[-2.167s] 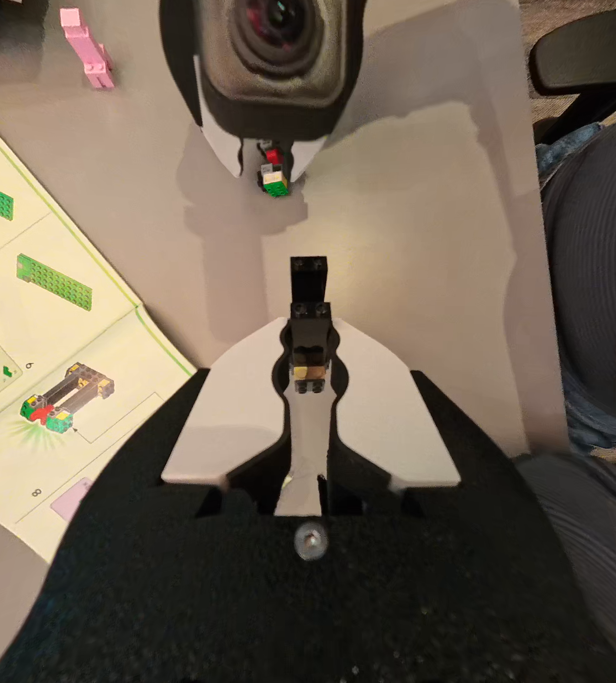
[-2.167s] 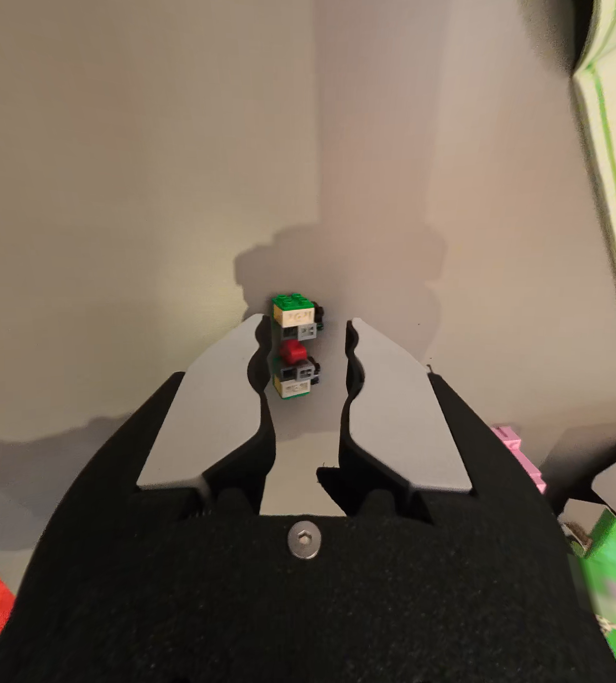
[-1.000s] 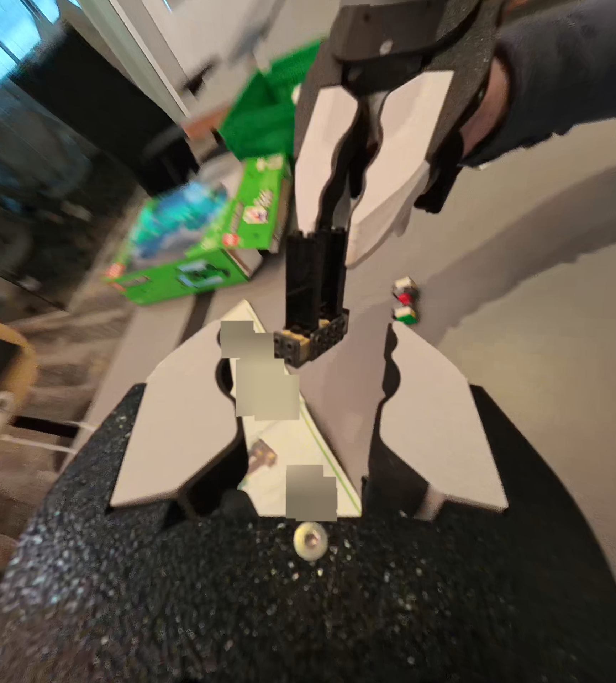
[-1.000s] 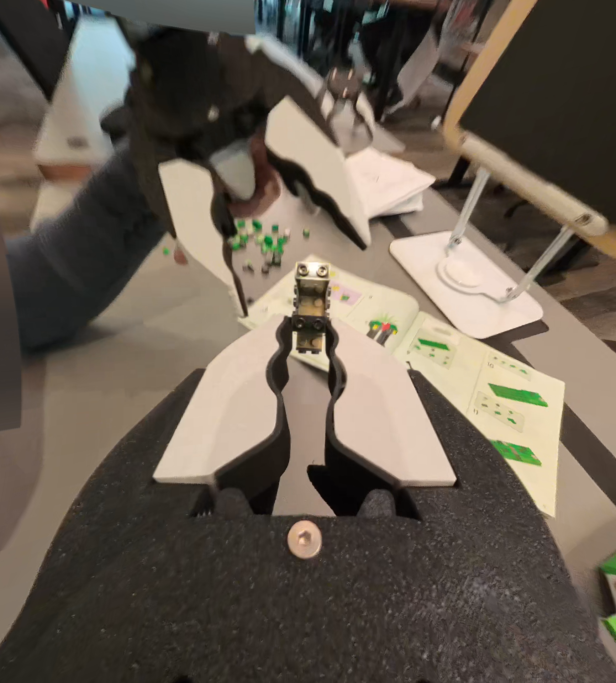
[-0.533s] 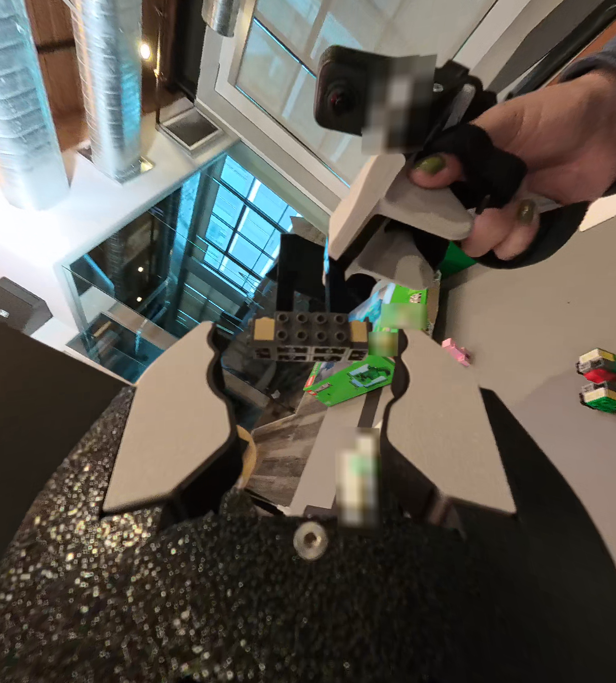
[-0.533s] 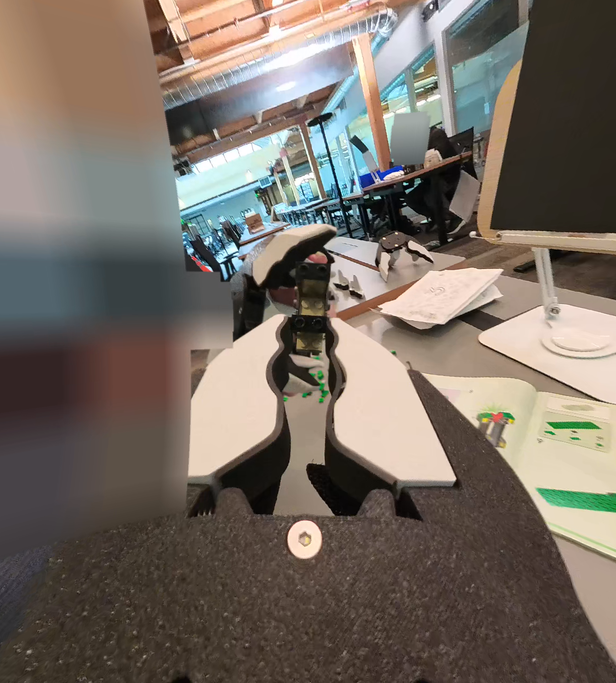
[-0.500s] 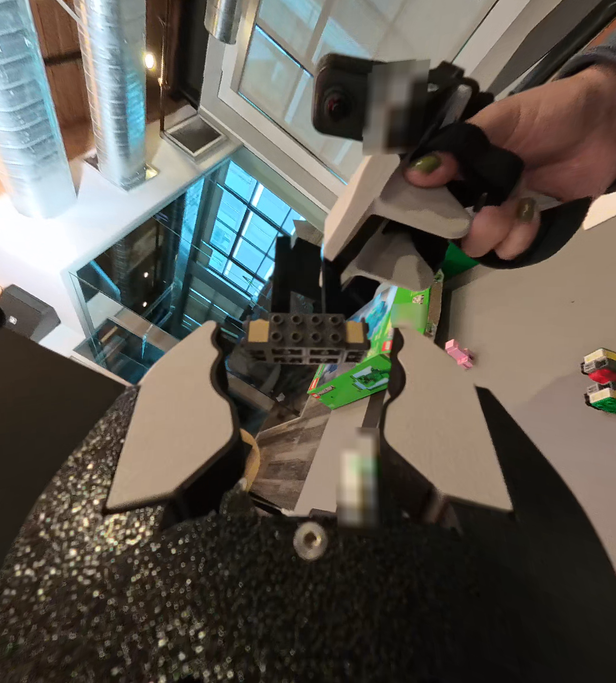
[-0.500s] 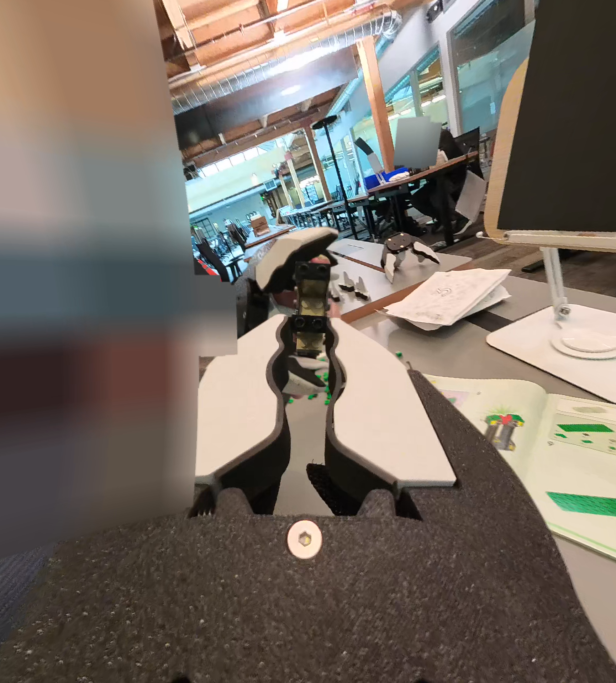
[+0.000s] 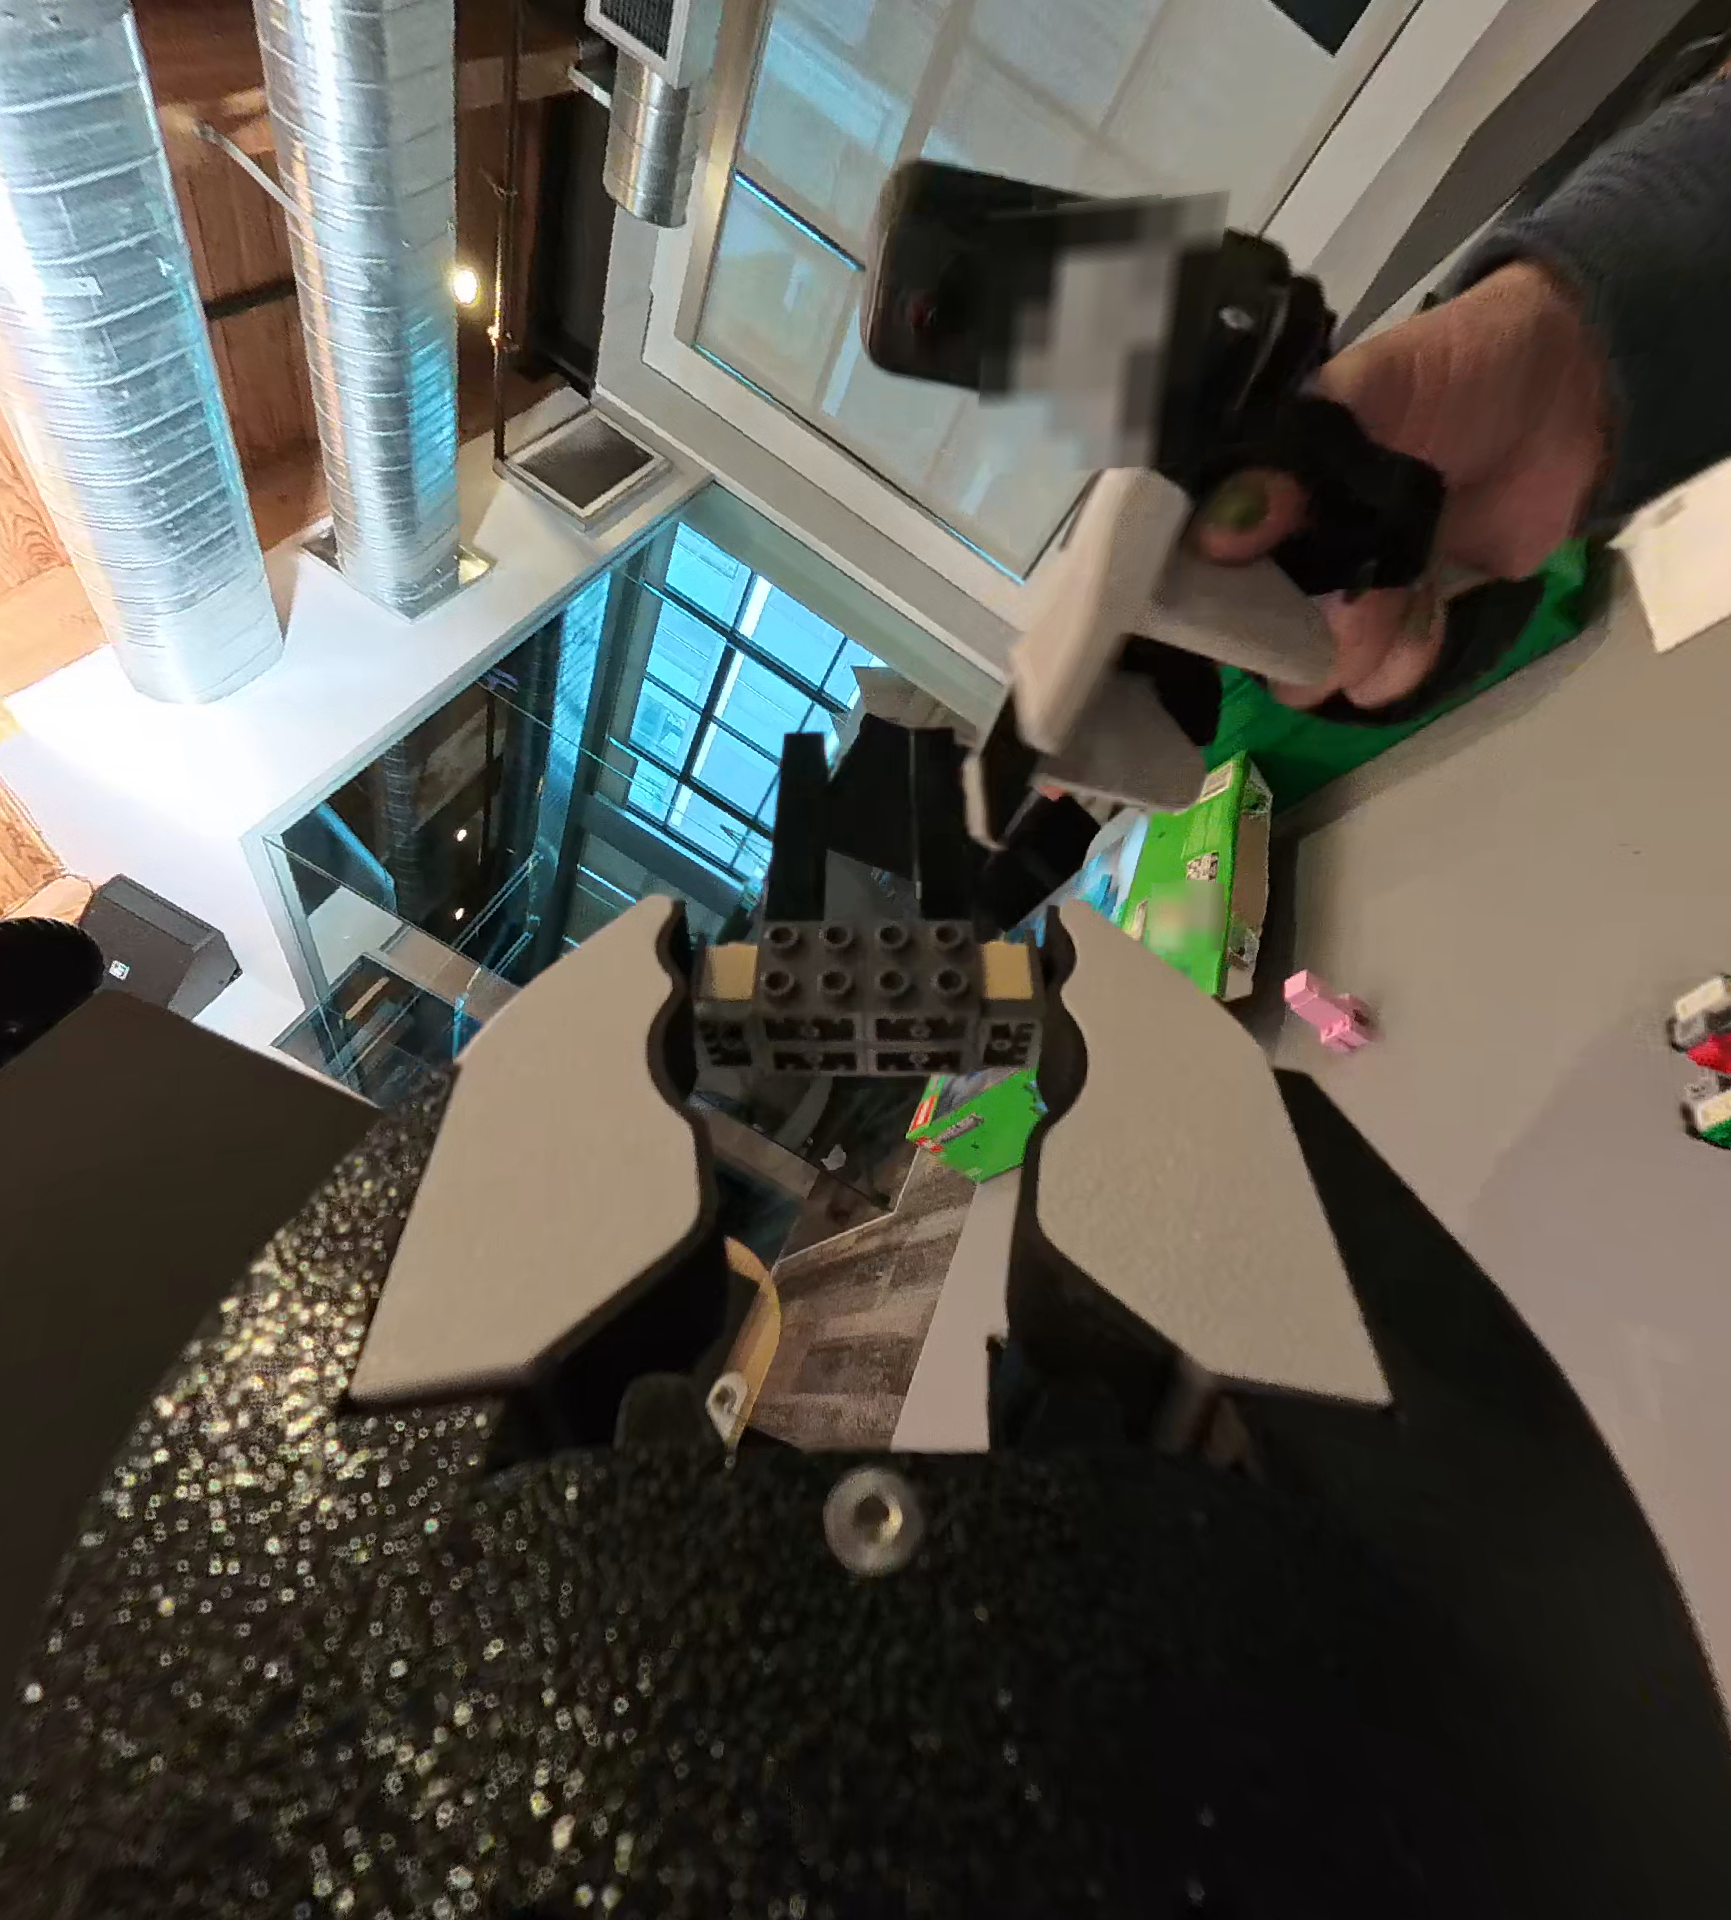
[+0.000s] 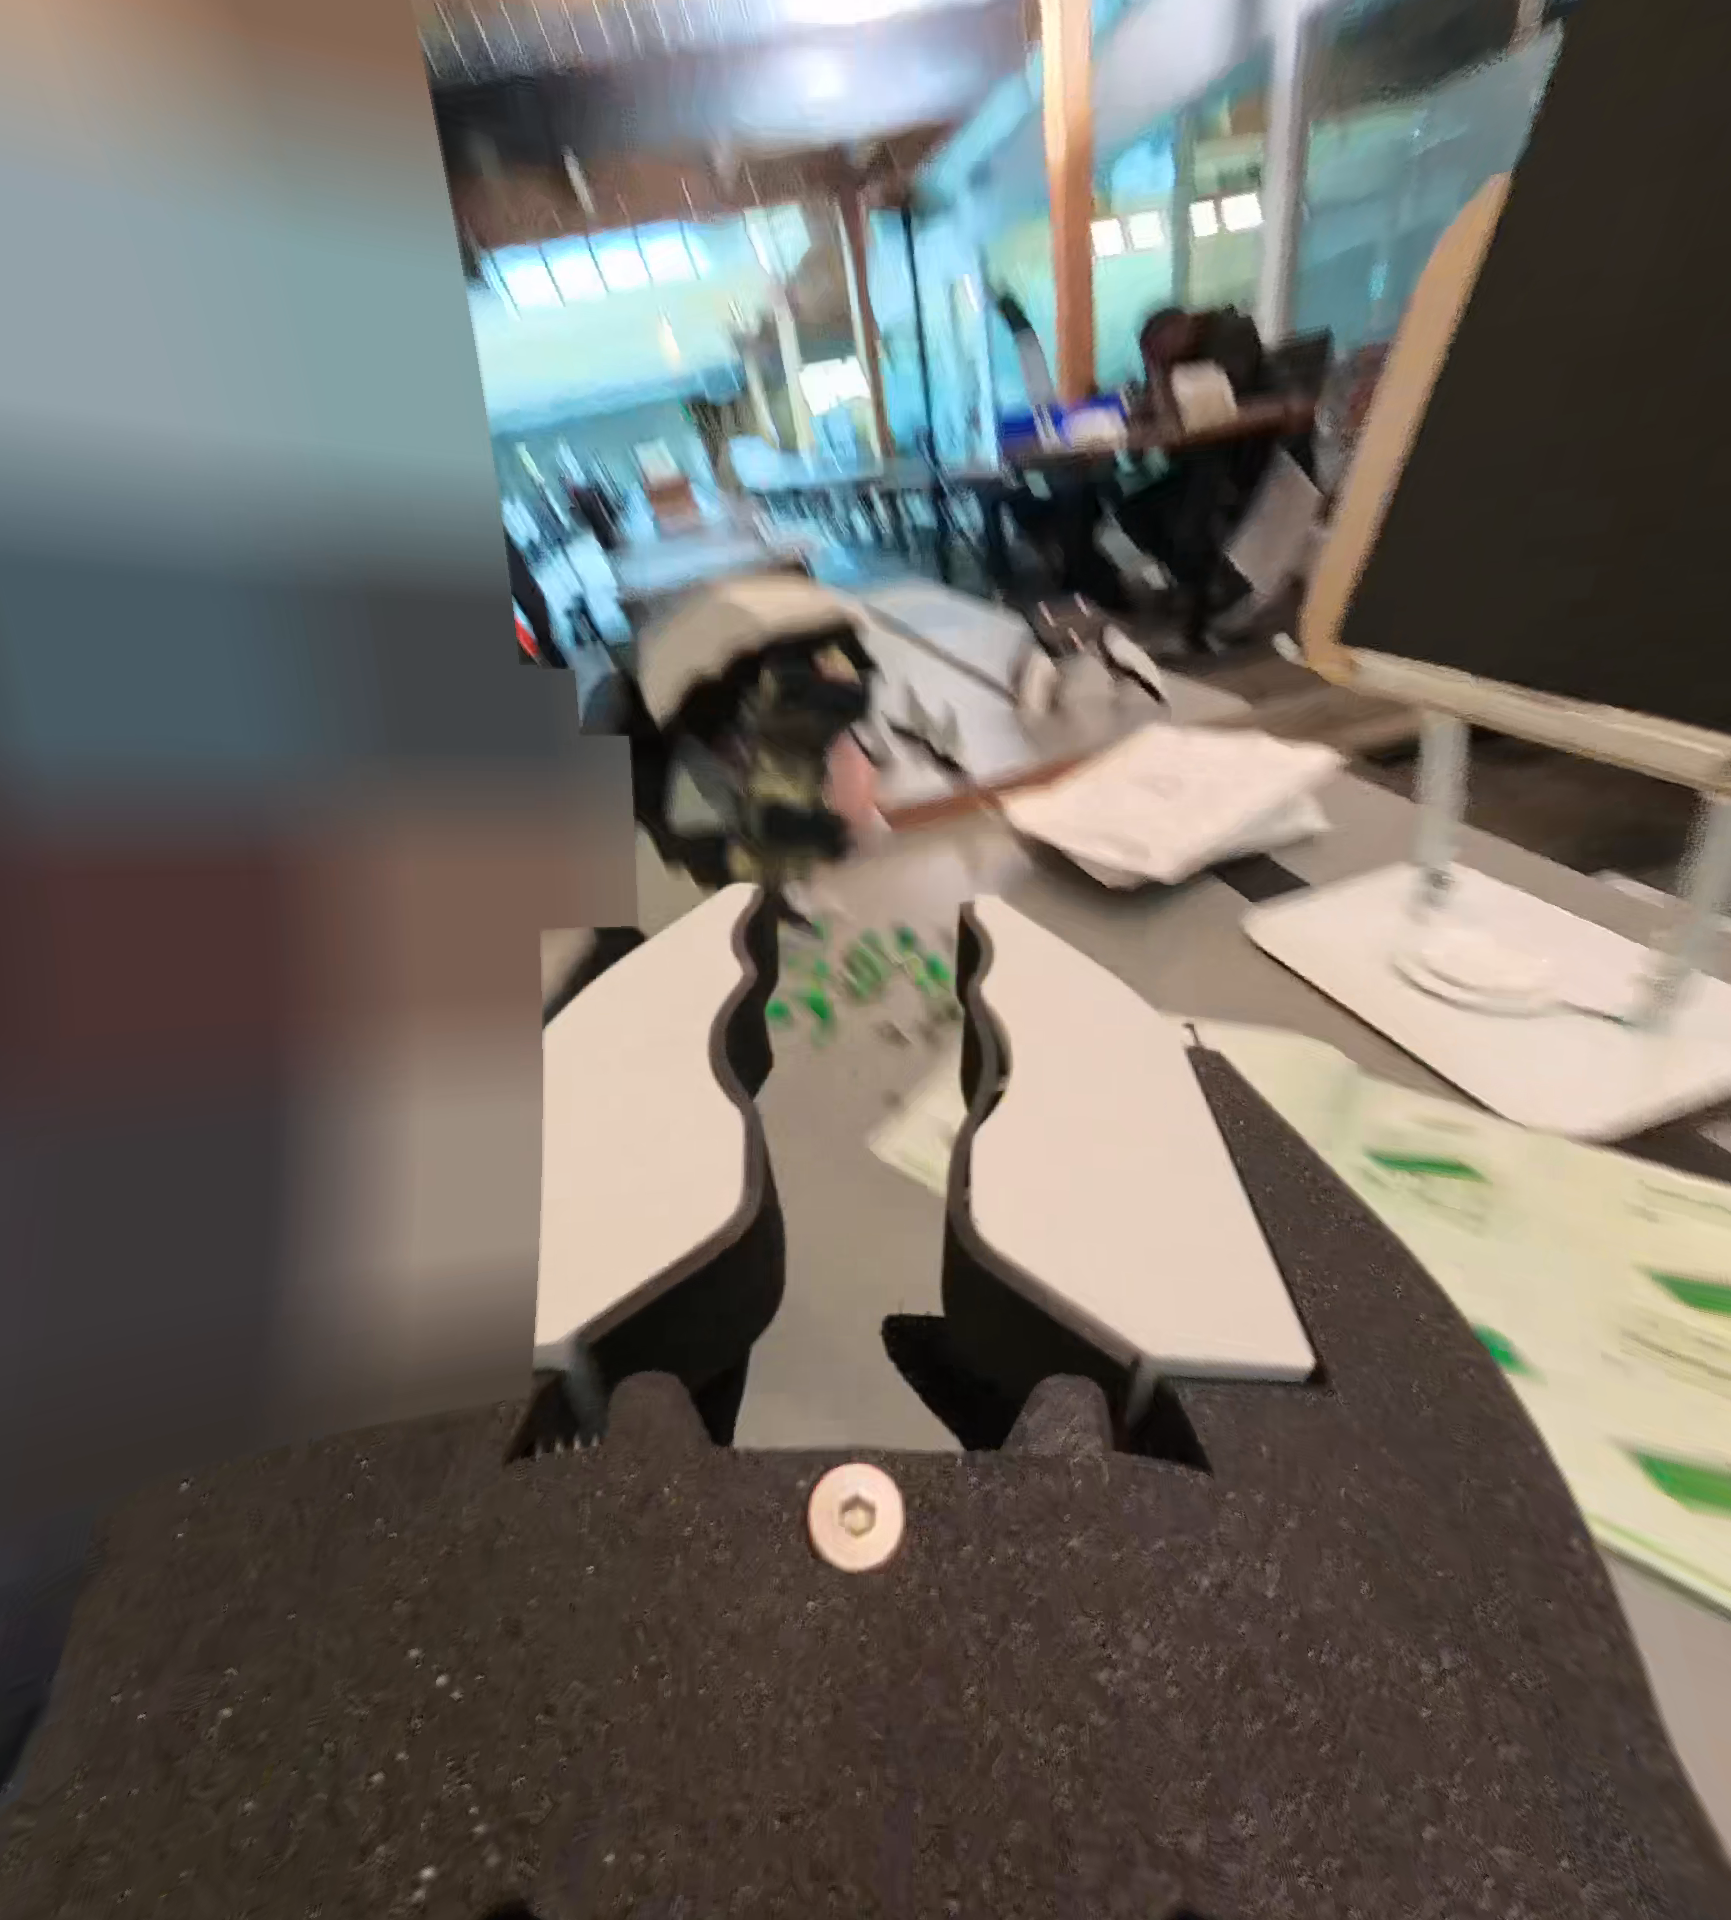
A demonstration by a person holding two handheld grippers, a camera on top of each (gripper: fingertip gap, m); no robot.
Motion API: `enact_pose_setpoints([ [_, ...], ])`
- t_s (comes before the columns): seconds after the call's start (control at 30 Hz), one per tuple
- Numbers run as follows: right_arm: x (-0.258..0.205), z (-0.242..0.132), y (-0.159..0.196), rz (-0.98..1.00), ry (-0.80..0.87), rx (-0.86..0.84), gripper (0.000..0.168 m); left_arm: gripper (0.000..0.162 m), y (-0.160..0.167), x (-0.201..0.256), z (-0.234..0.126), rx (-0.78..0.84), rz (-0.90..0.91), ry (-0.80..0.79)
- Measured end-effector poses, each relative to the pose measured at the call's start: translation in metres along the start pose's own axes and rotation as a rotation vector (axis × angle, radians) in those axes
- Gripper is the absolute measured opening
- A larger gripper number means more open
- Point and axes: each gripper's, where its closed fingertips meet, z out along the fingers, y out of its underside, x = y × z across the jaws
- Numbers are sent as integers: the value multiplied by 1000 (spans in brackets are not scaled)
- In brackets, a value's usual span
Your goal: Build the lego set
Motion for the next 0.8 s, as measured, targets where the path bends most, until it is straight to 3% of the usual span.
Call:
enact_pose_setpoints([
  [0.03,10,-8,14,-54,38,-110,33,64,3,-2,-2,-7,-7,2],
  [0.13,34,-28,83,-105,76,-546,38,64,11,-8,-9,-25,-35,-3],
  [0.23,39,-44,157,-146,7,-949,36,64,18,-11,-13,-50,-41,-6],
  [0.33,46,-59,203,-238,-48,-1224,36,64,22,-11,-14,-71,-33,3],
  [0.5,51,-66,224,-182,-157,-1334,34,64,26,-8,-14,-92,-29,22],
  [0.8,58,-85,228,-251,-84,-1387,30,64,34,-1,-10,-120,-34,55],
])
